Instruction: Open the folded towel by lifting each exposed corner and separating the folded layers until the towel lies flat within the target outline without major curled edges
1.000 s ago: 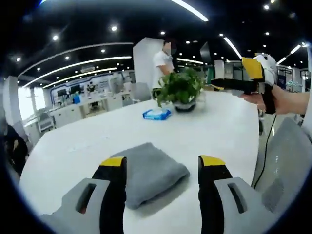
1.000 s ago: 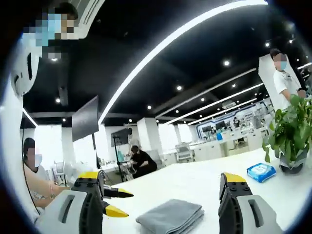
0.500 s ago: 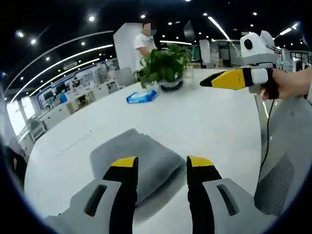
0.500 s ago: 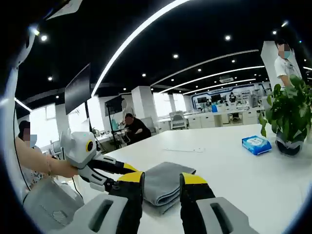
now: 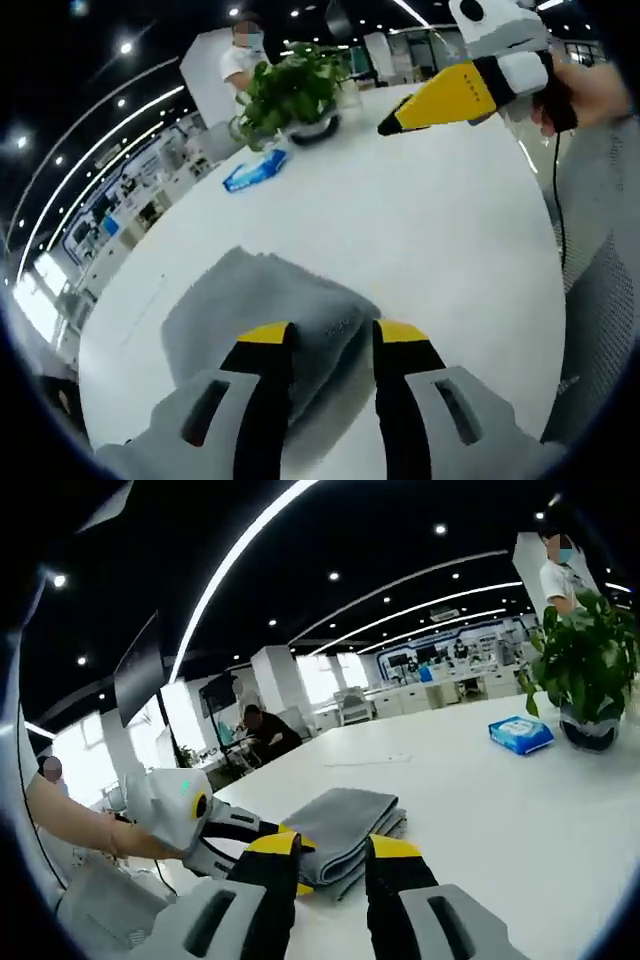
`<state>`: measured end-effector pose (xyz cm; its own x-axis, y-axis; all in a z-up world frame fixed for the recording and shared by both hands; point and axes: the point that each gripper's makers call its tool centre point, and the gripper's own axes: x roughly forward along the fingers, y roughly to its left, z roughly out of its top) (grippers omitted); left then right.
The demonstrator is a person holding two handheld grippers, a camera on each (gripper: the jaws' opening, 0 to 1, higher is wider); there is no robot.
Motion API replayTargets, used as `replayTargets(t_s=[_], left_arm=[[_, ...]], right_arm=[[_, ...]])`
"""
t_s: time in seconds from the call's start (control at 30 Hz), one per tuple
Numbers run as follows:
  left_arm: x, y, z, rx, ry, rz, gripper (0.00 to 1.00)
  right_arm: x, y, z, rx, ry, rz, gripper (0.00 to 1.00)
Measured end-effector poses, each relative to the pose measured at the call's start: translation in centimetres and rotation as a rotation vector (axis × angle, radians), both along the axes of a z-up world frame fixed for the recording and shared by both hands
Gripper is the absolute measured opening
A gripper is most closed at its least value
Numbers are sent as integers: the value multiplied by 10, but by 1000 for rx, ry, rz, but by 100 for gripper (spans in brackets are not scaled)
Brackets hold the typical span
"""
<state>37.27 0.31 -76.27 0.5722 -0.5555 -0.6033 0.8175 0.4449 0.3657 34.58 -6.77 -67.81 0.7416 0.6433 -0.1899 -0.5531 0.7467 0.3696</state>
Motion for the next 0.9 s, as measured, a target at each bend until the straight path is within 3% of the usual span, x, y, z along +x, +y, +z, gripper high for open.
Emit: replayTargets(t_s=[0.1, 0.33, 0.5, 0.63, 0.9], left_arm=[[0, -4, -4, 23, -15, -10, 25], [0, -5, -3, -15, 2, 18, 12], [-7, -7, 5, -47, 22, 28, 9], [-17, -10, 13, -86, 32, 31, 8], [-40, -25, 27, -151, 76, 37, 8]], right_arm=[[0, 0, -4, 30, 30, -2, 30], [2, -2, -11, 123, 115, -31, 40], [1, -1, -16, 201, 179, -48, 50], [-1, 3, -22, 277, 255, -45, 51], [-5, 11, -32, 329, 339, -26, 50]])
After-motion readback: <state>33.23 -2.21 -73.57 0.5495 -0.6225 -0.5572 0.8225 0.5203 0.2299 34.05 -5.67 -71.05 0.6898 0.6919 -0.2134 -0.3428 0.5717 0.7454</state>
